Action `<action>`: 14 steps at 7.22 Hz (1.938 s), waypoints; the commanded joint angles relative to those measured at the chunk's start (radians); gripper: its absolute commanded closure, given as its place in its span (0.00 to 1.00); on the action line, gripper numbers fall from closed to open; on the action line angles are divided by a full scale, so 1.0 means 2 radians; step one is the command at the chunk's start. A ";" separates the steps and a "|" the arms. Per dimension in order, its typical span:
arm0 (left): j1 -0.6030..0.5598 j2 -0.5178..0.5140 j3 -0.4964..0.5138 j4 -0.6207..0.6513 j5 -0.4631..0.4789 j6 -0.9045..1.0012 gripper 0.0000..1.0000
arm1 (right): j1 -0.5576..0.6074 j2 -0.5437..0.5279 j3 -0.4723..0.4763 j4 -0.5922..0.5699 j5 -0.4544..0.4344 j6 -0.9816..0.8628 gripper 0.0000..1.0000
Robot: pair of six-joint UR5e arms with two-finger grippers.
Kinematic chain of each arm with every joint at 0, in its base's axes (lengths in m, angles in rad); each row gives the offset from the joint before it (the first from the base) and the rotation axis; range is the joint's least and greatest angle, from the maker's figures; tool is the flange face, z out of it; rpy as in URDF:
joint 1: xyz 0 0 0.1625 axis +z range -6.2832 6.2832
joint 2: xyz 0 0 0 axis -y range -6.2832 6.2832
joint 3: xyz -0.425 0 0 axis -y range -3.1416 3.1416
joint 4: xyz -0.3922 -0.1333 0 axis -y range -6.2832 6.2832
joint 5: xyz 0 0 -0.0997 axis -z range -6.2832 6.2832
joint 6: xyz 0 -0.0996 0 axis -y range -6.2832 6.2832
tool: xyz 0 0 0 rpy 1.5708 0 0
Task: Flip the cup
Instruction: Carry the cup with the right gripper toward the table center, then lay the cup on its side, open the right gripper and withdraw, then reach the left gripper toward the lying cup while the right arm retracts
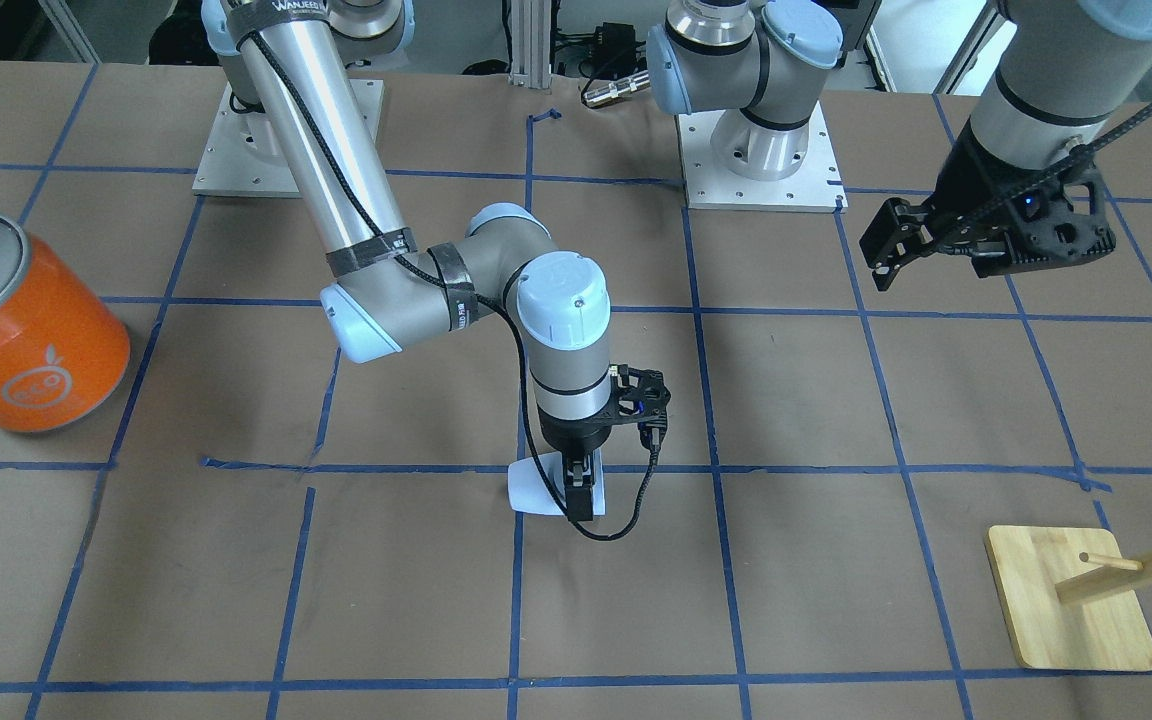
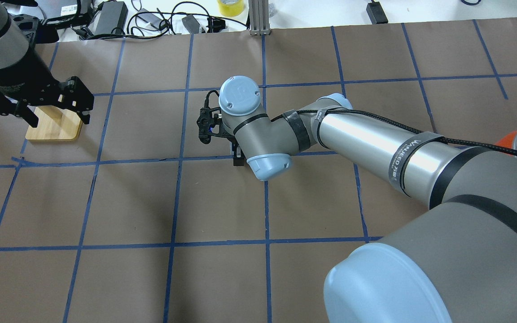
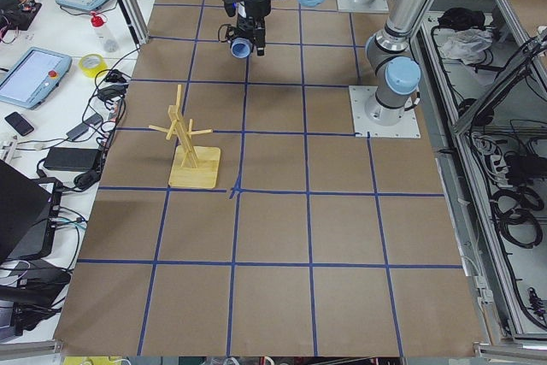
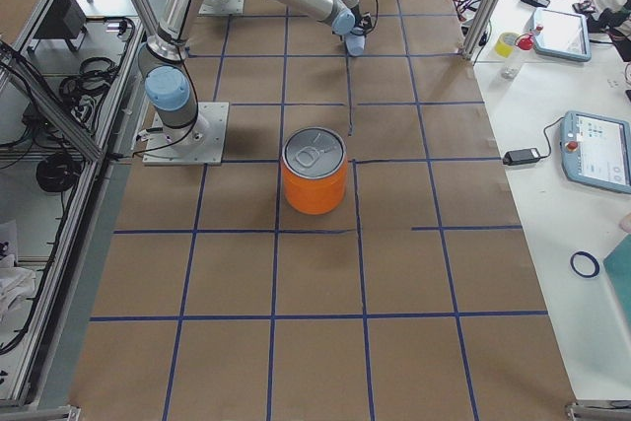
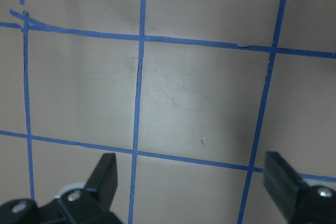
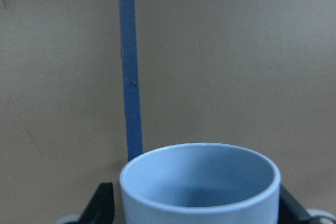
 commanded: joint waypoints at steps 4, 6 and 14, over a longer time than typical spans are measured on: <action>-0.005 -0.010 0.003 0.008 -0.007 0.013 0.00 | -0.032 -0.096 0.000 0.065 0.011 0.028 0.01; -0.013 -0.036 -0.004 0.046 -0.072 0.002 0.00 | -0.070 -0.152 0.004 0.112 0.020 0.044 0.00; -0.102 -0.230 -0.029 0.256 -0.234 -0.090 0.00 | -0.205 -0.271 0.007 0.142 0.034 0.206 0.00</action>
